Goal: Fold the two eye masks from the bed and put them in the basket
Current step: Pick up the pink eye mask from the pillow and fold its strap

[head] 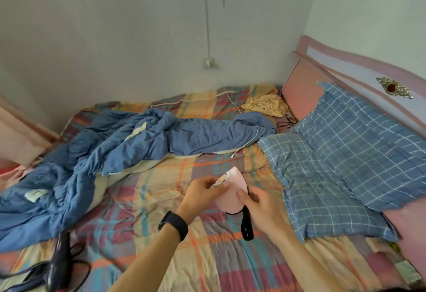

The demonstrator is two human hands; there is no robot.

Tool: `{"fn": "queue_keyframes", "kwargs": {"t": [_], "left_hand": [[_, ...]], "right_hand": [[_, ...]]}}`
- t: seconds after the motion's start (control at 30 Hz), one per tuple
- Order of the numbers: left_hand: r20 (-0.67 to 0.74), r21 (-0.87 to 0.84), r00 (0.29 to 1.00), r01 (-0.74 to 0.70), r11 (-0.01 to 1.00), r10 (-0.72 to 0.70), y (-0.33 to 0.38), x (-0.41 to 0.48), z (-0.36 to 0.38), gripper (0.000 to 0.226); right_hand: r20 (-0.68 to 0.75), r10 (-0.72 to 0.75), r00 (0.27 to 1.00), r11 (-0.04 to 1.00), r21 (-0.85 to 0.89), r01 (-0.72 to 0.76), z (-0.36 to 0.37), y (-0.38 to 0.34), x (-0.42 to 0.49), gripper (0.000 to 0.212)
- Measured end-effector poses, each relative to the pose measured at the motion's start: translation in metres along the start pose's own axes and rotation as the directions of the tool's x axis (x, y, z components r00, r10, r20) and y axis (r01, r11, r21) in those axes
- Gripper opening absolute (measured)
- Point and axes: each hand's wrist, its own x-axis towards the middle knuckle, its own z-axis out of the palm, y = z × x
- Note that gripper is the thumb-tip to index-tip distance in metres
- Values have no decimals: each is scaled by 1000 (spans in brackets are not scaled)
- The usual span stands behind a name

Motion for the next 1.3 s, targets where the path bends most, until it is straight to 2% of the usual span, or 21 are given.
{"fn": "queue_keyframes", "kwargs": {"t": [0.1, 0.17, 0.27, 0.37, 0.53, 0.63, 0.67, 0.73, 0.8, 0.83, 0.9, 0.93, 1.0, 1.07, 1.13, 1.2, 1.23, 1.3], "left_hand": [[-22, -158, 1000, 5, 987, -8, -2, -14, -14, 23], [-87, -201, 996, -16, 979, -2, 0, -19, -26, 16], [-203, -245, 979, -52, 968, 1, 5, -20, -48, 17], [-246, -270, 969, -76, 960, 7, 9, -23, -70, 18], [-260, -286, 965, -49, 957, -28, 5, -24, -85, 14], [-268, -271, 963, -34, 962, -41, 0, -22, -88, 10], [-280, -258, 959, -38, 965, -37, -1, -22, -87, 11], [-330, -230, 944, -54, 972, -26, -4, -23, -88, 18], [-359, -211, 932, -37, 977, -42, -10, -15, -93, 22], [-382, -211, 922, -30, 977, -55, -13, -13, -99, 22], [-393, -193, 918, -20, 981, -59, -14, -10, -108, 20], [-396, -178, 917, -28, 984, -45, -12, -9, -112, 19], [-424, -156, 905, -52, 986, -19, -7, -7, -122, 15], [-470, -172, 882, -56, 984, -32, -3, -4, -133, 12], [-472, -218, 879, -49, 975, -61, -5, -3, -139, 19], [-435, -251, 896, -23, 968, -91, -9, -6, -133, 31], [-417, -259, 904, -19, 966, -94, -12, -8, -126, 32], [-397, -286, 913, -26, 958, -94, -17, -11, -111, 23]], "right_hand": [[-1, -8, 1000, 999, 43, 8, 15, -16, -2, 48], [51, -15, 999, 999, 50, 13, 22, -27, -5, 31], [97, -14, 995, 1000, -9, 15, 31, -34, -10, 34], [47, -72, 996, 996, -41, 74, 37, -36, -12, 4], [164, -111, 980, 984, -119, 132, 38, -44, -21, 9], [140, -170, 976, 963, -188, 194, 38, -48, -25, 11], [116, -160, 980, 972, -154, 177, 37, -51, -27, 12], [117, -90, 989, 996, 34, 86, 37, -61, -32, 21], [205, -32, 978, 975, 223, -15, 35, -64, -32, 32], [288, -27, 957, 970, 238, -44, 32, -70, -33, 36], [427, -15, 904, 993, 116, -39, 28, -81, -34, 38], [453, -16, 891, 1000, 25, 5, 28, -86, -33, 38], [425, -46, 904, 998, -19, 59, 32, -92, -29, 37], [295, -99, 950, 979, 200, 40, 33, -95, -25, 33], [182, -140, 973, 868, 496, 32, 31, -94, -21, 27], [186, -110, 976, 633, 770, -75, 32, -103, -20, 28], [228, -57, 972, 505, 847, -169, 35, -107, -19, 31], [295, 59, 954, 320, 899, -298, 43, -109, -12, 38]]}}
